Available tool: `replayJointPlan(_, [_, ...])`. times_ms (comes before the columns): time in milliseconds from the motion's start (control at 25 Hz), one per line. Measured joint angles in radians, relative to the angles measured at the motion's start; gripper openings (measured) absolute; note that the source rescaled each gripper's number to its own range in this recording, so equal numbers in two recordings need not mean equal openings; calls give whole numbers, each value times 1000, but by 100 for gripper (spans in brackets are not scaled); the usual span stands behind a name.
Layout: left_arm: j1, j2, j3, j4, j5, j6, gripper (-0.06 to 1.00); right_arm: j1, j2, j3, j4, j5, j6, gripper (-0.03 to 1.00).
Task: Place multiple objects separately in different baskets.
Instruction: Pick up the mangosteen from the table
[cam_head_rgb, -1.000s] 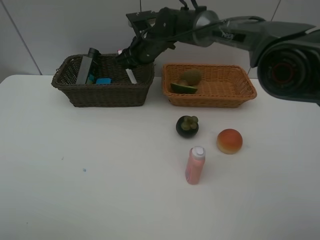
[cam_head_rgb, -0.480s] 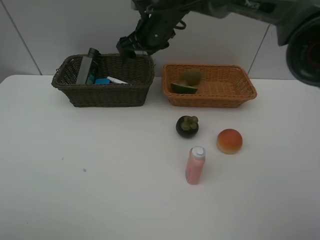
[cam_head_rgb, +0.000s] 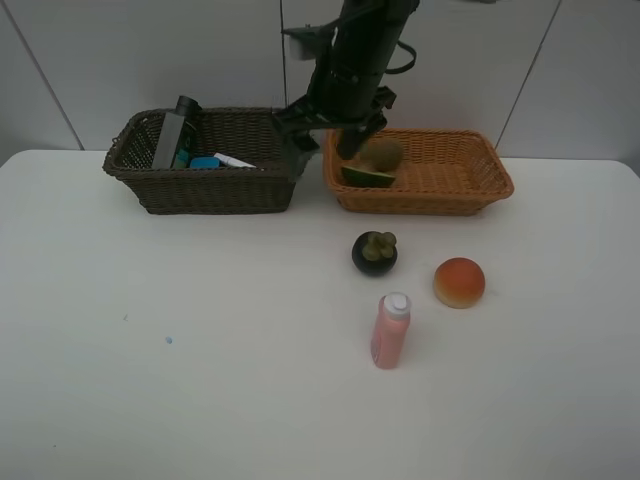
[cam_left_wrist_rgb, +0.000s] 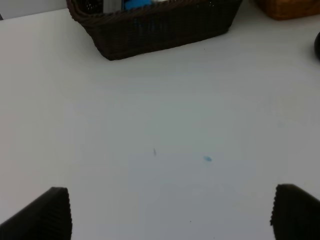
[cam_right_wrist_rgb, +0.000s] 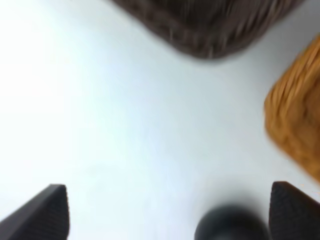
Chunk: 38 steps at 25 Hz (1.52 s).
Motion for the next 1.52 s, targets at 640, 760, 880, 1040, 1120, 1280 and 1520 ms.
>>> replayJointPlan(640, [0, 0, 0, 0, 0, 0, 100, 2, -21, 403, -150, -144, 1, 100])
replayJointPlan(760, [0, 0, 0, 0, 0, 0, 100, 2, -21, 438, -156, -192, 1, 100])
replayJointPlan(880, [0, 0, 0, 0, 0, 0, 100, 2, -21, 442, -157, -221, 1, 100])
replayJointPlan(1040, [0, 0, 0, 0, 0, 0, 100, 2, -20, 442, -157, -261, 1, 100])
replayJointPlan(1120, [0, 0, 0, 0, 0, 0, 100, 2, -15, 442, -157, -274, 1, 100])
replayJointPlan(1280, [0, 0, 0, 0, 0, 0, 100, 2, 16, 442, -157, -287, 1, 100])
replayJointPlan(1520, [0, 0, 0, 0, 0, 0, 100, 2, 26, 443, -157, -327, 1, 100])
